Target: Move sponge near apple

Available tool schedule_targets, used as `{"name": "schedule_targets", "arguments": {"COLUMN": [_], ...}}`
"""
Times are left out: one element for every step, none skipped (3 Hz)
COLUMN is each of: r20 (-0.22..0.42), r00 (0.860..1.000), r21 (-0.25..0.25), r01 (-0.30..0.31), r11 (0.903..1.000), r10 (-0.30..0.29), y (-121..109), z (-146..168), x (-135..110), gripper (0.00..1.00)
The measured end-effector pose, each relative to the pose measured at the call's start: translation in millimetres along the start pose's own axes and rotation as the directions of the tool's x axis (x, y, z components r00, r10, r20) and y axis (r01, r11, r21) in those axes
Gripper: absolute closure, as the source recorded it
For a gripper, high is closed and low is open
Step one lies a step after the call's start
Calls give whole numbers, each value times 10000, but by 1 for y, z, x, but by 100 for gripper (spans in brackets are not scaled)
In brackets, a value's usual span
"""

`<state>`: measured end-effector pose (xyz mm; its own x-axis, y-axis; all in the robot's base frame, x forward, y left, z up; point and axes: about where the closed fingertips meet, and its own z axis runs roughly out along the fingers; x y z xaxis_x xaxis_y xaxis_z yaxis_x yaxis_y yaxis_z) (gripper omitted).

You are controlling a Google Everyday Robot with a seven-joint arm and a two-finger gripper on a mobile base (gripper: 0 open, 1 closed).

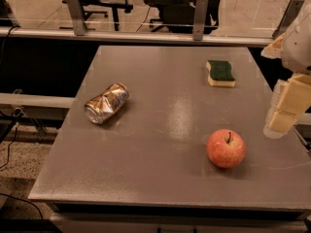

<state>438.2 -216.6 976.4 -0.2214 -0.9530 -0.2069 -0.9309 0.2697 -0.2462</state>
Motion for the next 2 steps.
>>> {"name": "schedule_targets", "arguments": {"r20": [1, -34], "r00": [10000, 10000], "r21": [2, 81], "r01": [0, -56], "r11": [10000, 10000], "r10": [0, 57], "y": [0, -13], "z": [0, 3], "x": [0, -5], "gripper": [0, 0]}}
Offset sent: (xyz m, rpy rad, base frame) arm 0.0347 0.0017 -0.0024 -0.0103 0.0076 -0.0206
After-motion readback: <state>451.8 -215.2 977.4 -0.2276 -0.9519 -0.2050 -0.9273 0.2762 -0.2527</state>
